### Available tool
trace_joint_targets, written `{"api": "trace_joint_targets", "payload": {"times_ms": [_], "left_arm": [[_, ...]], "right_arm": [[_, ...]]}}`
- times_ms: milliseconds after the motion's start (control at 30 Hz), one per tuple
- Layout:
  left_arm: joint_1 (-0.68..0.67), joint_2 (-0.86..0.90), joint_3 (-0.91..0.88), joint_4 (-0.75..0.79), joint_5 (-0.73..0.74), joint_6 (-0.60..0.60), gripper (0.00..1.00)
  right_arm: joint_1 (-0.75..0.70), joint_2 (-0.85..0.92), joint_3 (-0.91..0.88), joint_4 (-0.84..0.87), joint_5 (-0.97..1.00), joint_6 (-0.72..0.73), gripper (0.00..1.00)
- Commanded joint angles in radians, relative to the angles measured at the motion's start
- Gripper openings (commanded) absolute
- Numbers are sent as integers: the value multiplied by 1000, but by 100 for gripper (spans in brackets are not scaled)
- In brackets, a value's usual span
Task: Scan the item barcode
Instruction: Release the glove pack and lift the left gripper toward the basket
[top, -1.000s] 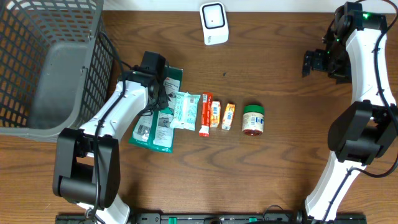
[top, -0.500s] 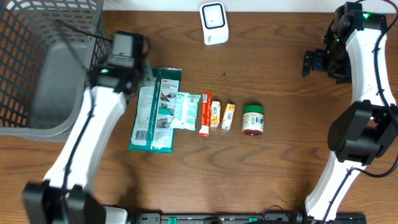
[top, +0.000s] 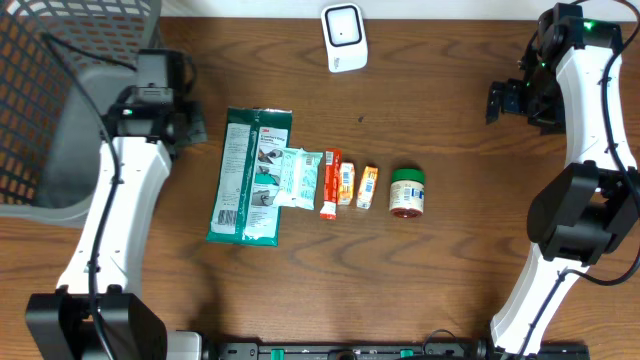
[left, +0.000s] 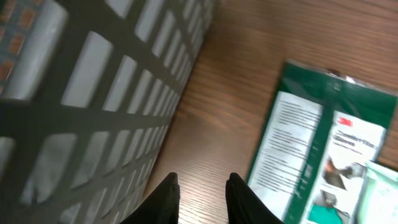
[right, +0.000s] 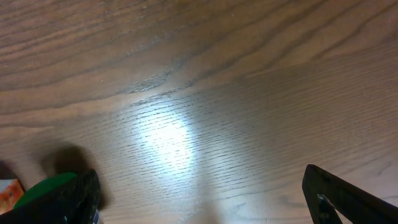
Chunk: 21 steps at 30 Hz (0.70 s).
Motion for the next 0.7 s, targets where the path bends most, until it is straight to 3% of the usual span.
{"api": "trace_joint_targets", "payload": {"times_ms": [0, 300, 467, 667], "left_arm": [[63, 4, -11, 5, -11, 9, 27], [100, 4, -11, 46, 112, -3, 27], [100, 4, -11, 121, 250, -2, 27], [100, 4, -11, 267, 262, 43, 26]], "right_arm": [[-1, 2, 11, 0, 6, -6, 99], [-1, 2, 11, 0, 6, -6, 99], [-1, 2, 11, 0, 6, -6, 99], [-1, 2, 11, 0, 6, -6, 99]]}}
